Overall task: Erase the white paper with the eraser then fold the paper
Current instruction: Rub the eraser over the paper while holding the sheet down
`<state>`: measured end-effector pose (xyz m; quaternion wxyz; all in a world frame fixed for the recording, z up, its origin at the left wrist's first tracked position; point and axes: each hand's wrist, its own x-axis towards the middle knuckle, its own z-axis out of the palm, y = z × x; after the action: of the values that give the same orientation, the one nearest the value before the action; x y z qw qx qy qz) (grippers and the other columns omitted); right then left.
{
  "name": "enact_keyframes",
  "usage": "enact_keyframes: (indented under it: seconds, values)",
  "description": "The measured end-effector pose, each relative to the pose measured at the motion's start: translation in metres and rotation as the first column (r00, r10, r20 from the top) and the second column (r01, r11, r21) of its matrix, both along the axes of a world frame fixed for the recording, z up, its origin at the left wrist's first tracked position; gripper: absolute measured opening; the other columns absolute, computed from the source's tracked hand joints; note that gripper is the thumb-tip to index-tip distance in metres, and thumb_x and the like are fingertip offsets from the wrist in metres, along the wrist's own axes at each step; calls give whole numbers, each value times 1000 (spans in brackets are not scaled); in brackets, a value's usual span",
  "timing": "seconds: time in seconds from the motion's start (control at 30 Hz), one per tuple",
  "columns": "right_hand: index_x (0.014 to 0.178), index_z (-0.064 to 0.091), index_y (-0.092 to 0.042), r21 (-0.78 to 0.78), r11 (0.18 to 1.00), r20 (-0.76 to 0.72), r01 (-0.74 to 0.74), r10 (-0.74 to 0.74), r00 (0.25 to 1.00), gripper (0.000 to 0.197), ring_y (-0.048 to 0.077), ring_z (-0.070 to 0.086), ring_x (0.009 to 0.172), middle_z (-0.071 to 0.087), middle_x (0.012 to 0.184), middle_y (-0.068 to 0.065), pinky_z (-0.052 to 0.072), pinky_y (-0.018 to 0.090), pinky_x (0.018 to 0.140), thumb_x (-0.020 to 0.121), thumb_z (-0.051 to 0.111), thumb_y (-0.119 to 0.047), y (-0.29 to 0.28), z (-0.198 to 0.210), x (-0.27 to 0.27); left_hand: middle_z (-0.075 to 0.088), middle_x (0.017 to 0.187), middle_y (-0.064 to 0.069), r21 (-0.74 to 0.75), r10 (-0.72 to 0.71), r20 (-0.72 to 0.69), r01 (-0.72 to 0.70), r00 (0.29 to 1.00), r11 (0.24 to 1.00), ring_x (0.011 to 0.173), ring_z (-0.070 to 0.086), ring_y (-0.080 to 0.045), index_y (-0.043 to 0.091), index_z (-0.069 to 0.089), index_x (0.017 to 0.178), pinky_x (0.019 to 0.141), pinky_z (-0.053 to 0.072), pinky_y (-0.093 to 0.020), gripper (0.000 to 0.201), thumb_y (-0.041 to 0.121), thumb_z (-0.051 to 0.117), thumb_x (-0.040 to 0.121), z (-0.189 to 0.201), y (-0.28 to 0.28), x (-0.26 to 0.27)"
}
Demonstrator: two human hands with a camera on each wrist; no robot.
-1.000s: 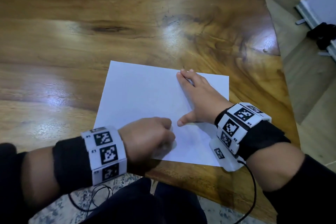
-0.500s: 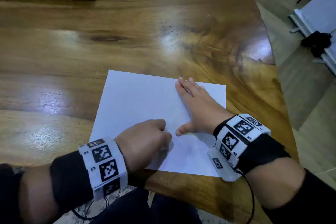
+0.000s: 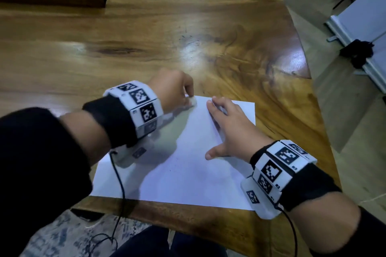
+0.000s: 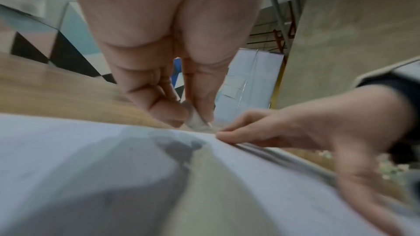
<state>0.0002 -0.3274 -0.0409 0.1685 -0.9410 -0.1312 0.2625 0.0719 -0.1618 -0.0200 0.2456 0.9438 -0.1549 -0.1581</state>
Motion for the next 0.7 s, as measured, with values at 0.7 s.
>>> enact_keyframes:
  seconds: [0.7]
  values:
    - [151, 3, -18, 25, 999, -2, 24, -24, 1000, 126, 9, -3, 142, -3, 157, -6, 4, 14, 107, 59, 85, -43, -2, -3, 0, 47, 64, 7, 76, -348, -147, 361, 926, 930, 64, 44, -15, 18, 60, 76, 51, 27, -22, 2, 16, 62, 75, -12, -9, -38]
